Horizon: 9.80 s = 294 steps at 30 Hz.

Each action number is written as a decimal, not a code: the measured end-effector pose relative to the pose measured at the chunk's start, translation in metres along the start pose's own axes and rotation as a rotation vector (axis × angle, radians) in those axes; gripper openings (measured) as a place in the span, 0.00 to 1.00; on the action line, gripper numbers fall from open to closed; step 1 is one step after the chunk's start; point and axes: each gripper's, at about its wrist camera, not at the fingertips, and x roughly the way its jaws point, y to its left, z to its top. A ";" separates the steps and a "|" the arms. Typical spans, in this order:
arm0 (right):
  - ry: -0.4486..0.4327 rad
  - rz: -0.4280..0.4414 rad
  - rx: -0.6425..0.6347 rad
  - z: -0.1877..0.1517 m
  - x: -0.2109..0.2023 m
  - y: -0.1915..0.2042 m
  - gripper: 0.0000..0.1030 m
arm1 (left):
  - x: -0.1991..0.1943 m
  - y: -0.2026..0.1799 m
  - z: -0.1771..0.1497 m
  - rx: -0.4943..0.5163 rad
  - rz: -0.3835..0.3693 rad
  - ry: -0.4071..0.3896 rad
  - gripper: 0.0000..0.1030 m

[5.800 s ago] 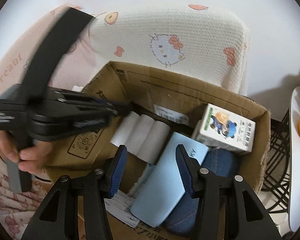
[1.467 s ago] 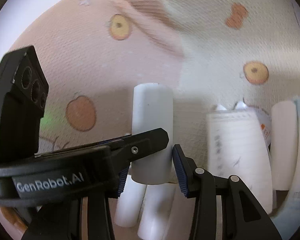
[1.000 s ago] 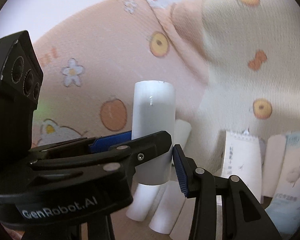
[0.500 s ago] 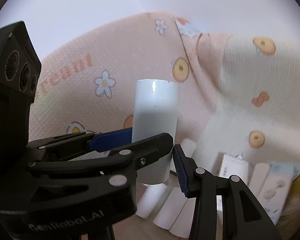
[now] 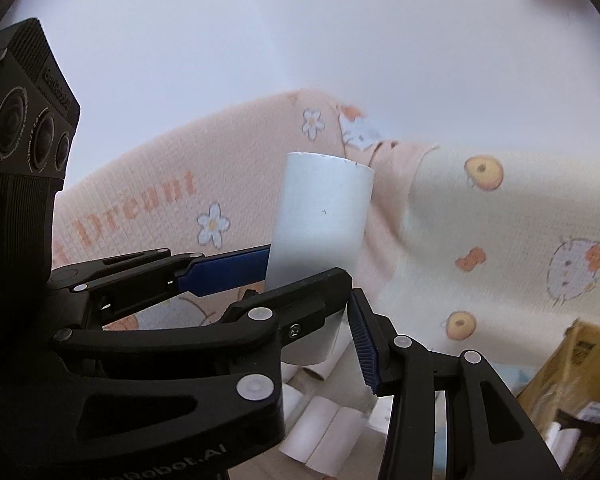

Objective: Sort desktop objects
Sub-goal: 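Lift the white tube with the left gripper and carry it over the box, then lower the tube beside the other tubes in the box, open left gripper, then move the left gripper back to the items on the blanket, then close the left gripper on the spiral notepad's edge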

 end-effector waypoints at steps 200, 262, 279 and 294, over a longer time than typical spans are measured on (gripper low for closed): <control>0.319 -0.221 0.198 0.010 0.023 -0.004 0.50 | 0.074 0.072 -0.068 -0.428 -0.160 0.232 0.38; 0.430 -0.323 0.446 -0.109 0.135 -0.057 0.50 | 0.236 0.101 -0.157 -0.673 -0.446 0.640 0.13; 0.574 -0.272 0.388 -0.114 0.164 -0.050 0.60 | 0.206 0.122 -0.158 -0.570 -0.395 0.624 0.13; 0.629 -0.265 0.288 -0.115 0.161 -0.034 0.64 | 0.199 0.129 -0.167 -0.567 -0.425 0.664 0.14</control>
